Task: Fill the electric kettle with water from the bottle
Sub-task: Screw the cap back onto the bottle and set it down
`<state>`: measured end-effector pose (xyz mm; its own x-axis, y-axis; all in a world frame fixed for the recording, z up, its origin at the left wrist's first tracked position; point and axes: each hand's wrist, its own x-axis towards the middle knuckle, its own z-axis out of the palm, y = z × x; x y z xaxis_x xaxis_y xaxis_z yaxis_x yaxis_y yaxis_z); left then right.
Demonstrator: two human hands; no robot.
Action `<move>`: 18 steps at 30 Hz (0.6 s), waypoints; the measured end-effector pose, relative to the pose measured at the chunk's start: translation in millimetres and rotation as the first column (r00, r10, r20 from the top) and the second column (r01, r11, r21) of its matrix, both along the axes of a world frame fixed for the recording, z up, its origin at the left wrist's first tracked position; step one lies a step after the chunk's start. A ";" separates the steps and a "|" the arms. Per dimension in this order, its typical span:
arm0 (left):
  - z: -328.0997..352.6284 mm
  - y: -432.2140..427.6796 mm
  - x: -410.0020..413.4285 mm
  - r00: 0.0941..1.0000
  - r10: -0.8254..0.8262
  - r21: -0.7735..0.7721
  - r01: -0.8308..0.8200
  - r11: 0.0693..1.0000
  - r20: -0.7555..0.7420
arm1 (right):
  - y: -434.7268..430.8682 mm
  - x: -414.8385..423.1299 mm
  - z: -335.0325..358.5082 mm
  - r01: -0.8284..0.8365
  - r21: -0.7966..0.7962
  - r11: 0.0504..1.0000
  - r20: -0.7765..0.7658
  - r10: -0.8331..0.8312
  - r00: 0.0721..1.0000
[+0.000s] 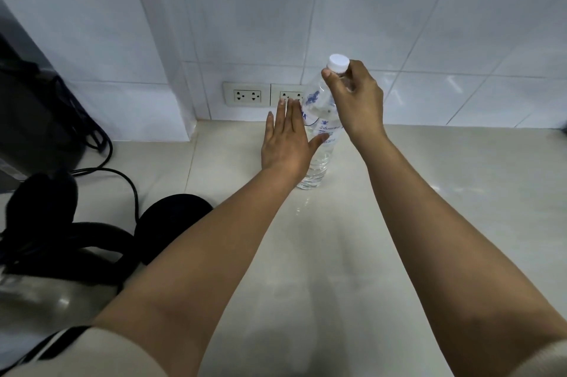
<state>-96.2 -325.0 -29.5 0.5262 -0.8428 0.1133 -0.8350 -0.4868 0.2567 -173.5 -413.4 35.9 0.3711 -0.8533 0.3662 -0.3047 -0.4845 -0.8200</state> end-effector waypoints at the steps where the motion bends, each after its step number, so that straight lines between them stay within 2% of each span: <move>1: -0.2 -0.5 -0.4 1.000 0.001 0.004 -0.001 1.000 -0.002 | -0.5 -0.5 -0.3 -0.003 -0.002 1.000 -0.014 0.003 1.000; 8: 1.8 13.0 2.5 0.999 -0.033 0.022 0.033 0.999 0.000 | 11.0 -5.8 -13.5 -0.051 -0.079 0.996 -0.110 0.042 0.993; 18: 2.5 109.8 -7.4 0.995 -0.096 -0.017 0.096 0.995 0.015 | 85.6 -42.1 -43.1 0.110 -0.159 0.981 -0.224 -0.144 0.964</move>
<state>-103.6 -215.2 -26.9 0.4412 -0.8872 0.1351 -0.8812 -0.3998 0.2524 -215.6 -327.8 -7.2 0.3527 -0.8439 0.4043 -0.5460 -0.5365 -0.6434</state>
